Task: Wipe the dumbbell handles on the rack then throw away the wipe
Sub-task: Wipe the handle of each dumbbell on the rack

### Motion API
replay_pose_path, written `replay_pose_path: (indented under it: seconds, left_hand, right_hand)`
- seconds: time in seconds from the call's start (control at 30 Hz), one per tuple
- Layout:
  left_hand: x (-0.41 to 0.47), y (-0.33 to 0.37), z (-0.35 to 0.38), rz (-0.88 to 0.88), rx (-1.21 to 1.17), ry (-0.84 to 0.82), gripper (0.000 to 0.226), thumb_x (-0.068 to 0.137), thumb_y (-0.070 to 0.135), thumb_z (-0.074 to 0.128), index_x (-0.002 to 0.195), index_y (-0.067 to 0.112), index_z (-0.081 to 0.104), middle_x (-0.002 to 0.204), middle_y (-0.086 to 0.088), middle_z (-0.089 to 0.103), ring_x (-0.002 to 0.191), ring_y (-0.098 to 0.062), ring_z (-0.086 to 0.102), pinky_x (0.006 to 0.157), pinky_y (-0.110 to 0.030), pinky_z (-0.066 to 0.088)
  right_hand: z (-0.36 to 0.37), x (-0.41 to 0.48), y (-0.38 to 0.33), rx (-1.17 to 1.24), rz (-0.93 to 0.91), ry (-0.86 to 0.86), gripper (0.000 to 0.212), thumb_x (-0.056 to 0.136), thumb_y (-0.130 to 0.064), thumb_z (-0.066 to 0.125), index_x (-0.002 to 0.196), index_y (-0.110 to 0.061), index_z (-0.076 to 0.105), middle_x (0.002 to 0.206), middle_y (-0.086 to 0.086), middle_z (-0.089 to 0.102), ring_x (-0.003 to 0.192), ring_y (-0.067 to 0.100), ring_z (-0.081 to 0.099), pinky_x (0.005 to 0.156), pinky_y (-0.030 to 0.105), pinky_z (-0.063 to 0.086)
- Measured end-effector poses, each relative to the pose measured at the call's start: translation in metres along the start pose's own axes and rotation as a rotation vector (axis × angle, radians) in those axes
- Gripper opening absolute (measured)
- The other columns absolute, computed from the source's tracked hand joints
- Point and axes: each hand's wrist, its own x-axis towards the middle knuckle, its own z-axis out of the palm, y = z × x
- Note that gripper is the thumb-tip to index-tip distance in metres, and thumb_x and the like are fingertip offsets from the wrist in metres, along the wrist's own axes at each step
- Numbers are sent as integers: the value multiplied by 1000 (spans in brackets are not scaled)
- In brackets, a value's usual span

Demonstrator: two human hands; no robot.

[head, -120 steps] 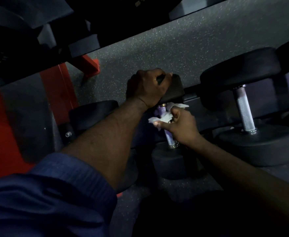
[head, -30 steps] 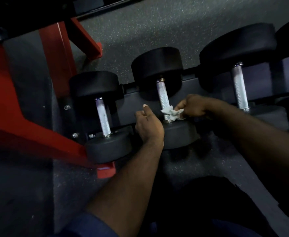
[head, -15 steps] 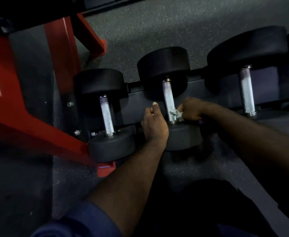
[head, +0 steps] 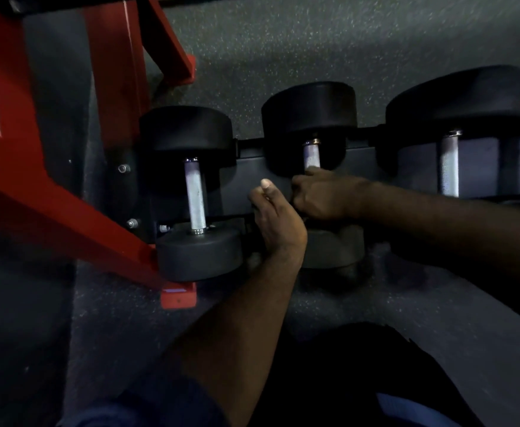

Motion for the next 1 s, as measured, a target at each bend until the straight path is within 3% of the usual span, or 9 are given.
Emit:
replay_pose_path:
  seconds: [0.07, 0.13, 0.23, 0.3, 0.5, 0.67, 0.8, 0.93, 1.0]
  left_hand:
    - [1, 1, 1, 2, -13, 5, 58, 105, 64, 18, 120, 18, 50, 120, -14, 64, 107, -30, 60, 83, -33, 40]
    - [0, 6, -2, -10, -13, -13, 59, 106, 62, 18, 123, 17, 50, 124, -14, 63, 110, -28, 59, 81, -28, 37]
    - [-5, 9, -4, -35, 8, -58, 54, 109, 57, 20, 125, 16, 50, 125, -12, 62, 110, -26, 58, 81, -26, 35]
    - [-5, 10, -6, -20, 8, -64, 56, 106, 64, 17, 122, 21, 49, 121, -8, 62, 108, -24, 60, 84, -33, 43]
    - [-3, 7, -3, -35, 43, -104, 61, 101, 73, 15, 117, 26, 52, 118, -3, 61, 106, -19, 57, 90, -37, 46]
    - [1, 6, -2, -36, 32, -98, 57, 104, 67, 19, 115, 23, 54, 119, -4, 63, 106, -21, 58, 87, -35, 43]
    - [1, 7, 0, -15, 71, -164, 58, 102, 71, 17, 114, 26, 52, 118, 0, 60, 107, -19, 55, 90, -34, 40]
    - [13, 25, 6, -229, 78, -197, 104, 75, 99, 5, 127, 25, 56, 129, -5, 64, 119, -29, 59, 105, -52, 45]
    - [17, 31, 12, -289, 6, -167, 111, 70, 103, 5, 134, 27, 54, 133, -4, 64, 122, -29, 59, 107, -55, 44]
  right_hand:
    - [-13, 3, 7, -93, -69, -95, 33, 80, -30, 34, 71, -14, 62, 66, 9, 63, 69, 30, 62, 70, 43, 47]
    - [-27, 10, 8, -172, -71, -205, 32, 88, -29, 36, 90, -16, 65, 87, 12, 69, 86, 33, 67, 87, 47, 45]
    - [-42, 23, -1, 55, 129, -659, 30, 96, -26, 57, 123, -14, 64, 133, 12, 61, 126, 30, 57, 111, 44, 34]
    - [-51, 33, -2, 18, 61, -797, 27, 90, -25, 67, 117, -17, 68, 130, 6, 65, 121, 26, 62, 110, 41, 40]
    - [-11, 11, 3, -96, -91, -294, 18, 91, -30, 57, 86, -15, 65, 90, 10, 73, 86, 33, 70, 87, 45, 50]
    - [-15, -8, 45, -70, 52, 29, 42, 101, -34, 25, 107, -17, 64, 112, 7, 65, 104, 30, 60, 80, 41, 46]
    - [3, -29, 33, -142, -156, 8, 44, 102, -26, 29, 119, -18, 69, 136, 8, 61, 132, 29, 53, 118, 44, 30]
    - [0, -22, 44, -157, 51, 29, 49, 101, -27, 26, 117, -11, 70, 134, 17, 61, 126, 35, 57, 111, 48, 39]
    - [9, -25, 34, -156, -13, -2, 47, 100, -29, 32, 122, -12, 70, 141, 17, 57, 133, 35, 52, 117, 48, 33]
